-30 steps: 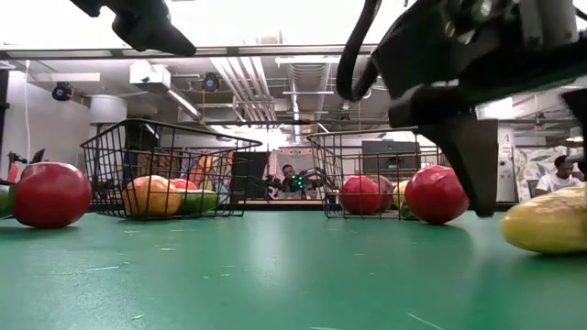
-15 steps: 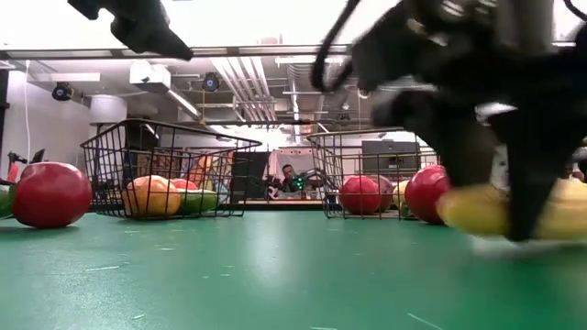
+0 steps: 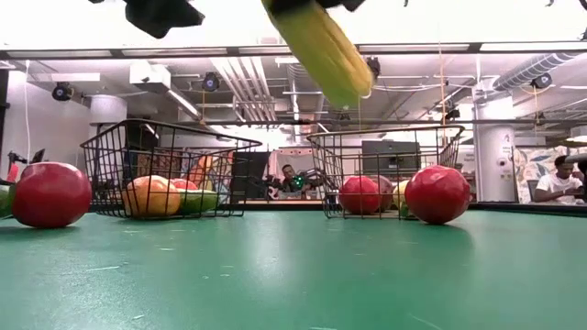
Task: Sort produce into baskets
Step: Put the yellow corn into the black wire basket
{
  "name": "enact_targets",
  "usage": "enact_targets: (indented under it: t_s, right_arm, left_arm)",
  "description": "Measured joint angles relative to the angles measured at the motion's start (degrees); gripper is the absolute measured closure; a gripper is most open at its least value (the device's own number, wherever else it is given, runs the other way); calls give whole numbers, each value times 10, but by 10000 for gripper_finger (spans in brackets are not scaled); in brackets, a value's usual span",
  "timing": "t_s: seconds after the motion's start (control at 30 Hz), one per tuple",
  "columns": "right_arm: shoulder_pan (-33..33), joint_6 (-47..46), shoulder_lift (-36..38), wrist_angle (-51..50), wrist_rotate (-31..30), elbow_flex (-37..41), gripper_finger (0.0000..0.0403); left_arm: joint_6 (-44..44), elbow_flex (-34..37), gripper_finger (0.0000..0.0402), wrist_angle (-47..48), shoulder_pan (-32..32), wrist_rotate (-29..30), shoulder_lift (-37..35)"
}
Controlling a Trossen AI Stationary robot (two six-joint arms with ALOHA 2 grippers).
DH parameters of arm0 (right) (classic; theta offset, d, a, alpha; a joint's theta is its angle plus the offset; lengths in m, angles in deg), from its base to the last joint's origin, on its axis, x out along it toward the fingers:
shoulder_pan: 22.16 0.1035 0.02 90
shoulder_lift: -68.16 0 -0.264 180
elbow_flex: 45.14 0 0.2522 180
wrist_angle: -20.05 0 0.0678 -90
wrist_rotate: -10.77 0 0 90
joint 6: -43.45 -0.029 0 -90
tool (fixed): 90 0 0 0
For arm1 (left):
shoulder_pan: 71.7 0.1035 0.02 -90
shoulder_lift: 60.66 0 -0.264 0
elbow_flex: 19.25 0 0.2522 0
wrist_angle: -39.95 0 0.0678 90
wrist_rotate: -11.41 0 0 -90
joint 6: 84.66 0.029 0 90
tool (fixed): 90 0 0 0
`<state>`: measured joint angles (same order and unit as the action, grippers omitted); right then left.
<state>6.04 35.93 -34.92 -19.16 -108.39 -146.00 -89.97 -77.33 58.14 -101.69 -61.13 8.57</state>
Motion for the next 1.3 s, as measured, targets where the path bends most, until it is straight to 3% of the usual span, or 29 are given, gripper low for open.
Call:
enact_targets:
  t_s: [0.17, 0.27, 0.37, 0.57, 0.8, 1.0, 1.2, 1.3]
  right_arm:
    - [-9, 71, 55, 249, 1, 106, 286]
    - [-21, 122, 63, 420, 15, 169, 279]
    - [-32, 164, 57, 566, 40, 213, 278]
    - [-40, 206, 41, 723, 67, 255, 283]
    - [-43, 225, 35, 755, 71, 248, 274]
    - [-43, 233, 35, 755, 72, 245, 272]
    - [-43, 225, 35, 755, 71, 245, 271]
    - [-43, 223, 35, 755, 71, 245, 271]
  left_arm:
    - [32, 33, 80, -113, 0, -5, 10]
    - [65, 49, 80, -217, 1, -5, 30]
    - [81, 50, 80, -251, 2, -5, 50]
    - [82, 47, 80, -265, 5, 13, 83]
    - [84, 47, 90, -330, 18, 14, 101]
    - [76, 47, 91, -332, 25, 16, 96]
    - [64, 47, 93, -331, 26, 61, 97]
    - [61, 47, 121, -331, 26, 62, 97]
